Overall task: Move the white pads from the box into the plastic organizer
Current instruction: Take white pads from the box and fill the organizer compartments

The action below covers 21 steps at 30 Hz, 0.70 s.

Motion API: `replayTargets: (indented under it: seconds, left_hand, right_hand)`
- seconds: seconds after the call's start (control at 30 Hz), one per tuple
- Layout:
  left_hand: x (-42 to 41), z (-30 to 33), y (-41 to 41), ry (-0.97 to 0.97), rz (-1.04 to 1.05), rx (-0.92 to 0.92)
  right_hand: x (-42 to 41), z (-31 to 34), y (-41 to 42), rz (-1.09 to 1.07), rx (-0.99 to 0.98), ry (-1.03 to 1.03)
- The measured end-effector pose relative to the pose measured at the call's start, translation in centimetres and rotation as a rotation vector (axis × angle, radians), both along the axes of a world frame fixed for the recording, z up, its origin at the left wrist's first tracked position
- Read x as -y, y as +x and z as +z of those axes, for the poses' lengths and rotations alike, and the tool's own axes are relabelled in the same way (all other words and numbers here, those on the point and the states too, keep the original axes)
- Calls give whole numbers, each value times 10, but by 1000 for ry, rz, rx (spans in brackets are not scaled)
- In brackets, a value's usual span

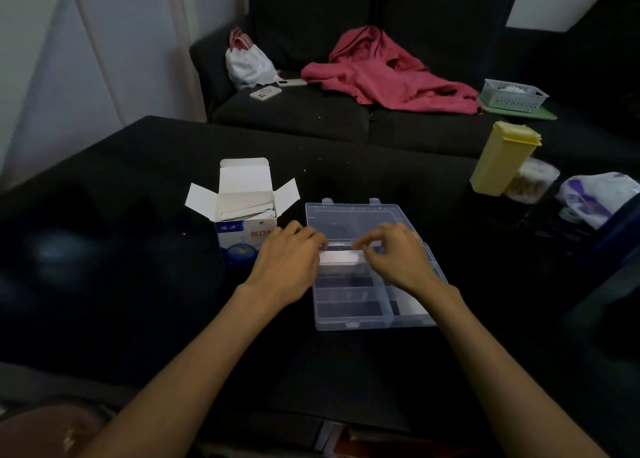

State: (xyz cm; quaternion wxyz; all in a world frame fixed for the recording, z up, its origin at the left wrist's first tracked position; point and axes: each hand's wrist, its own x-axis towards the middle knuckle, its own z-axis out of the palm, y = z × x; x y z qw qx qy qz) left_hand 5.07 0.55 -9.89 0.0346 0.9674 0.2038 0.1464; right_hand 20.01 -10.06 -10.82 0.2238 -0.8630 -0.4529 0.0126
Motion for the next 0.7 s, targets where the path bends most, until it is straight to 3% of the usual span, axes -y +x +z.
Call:
replayTargets:
  seconds: [0.27, 0.53, 0.6, 0.7]
  left_hand:
    - [1, 1, -4, -9, -4, -43]
    - [-13, 62, -46, -27, 273, 389]
    - [-29, 66, -60, -4, 352, 372]
    - [-52, 57, -76, -41, 395, 237]
  right_hand:
    - [6, 1, 0, 72, 53, -52]
    - [1, 65, -15, 100, -59, 301]
    - [-14, 85, -33, 171, -114, 306]
    - [-49, 106, -58, 262, -126, 153]
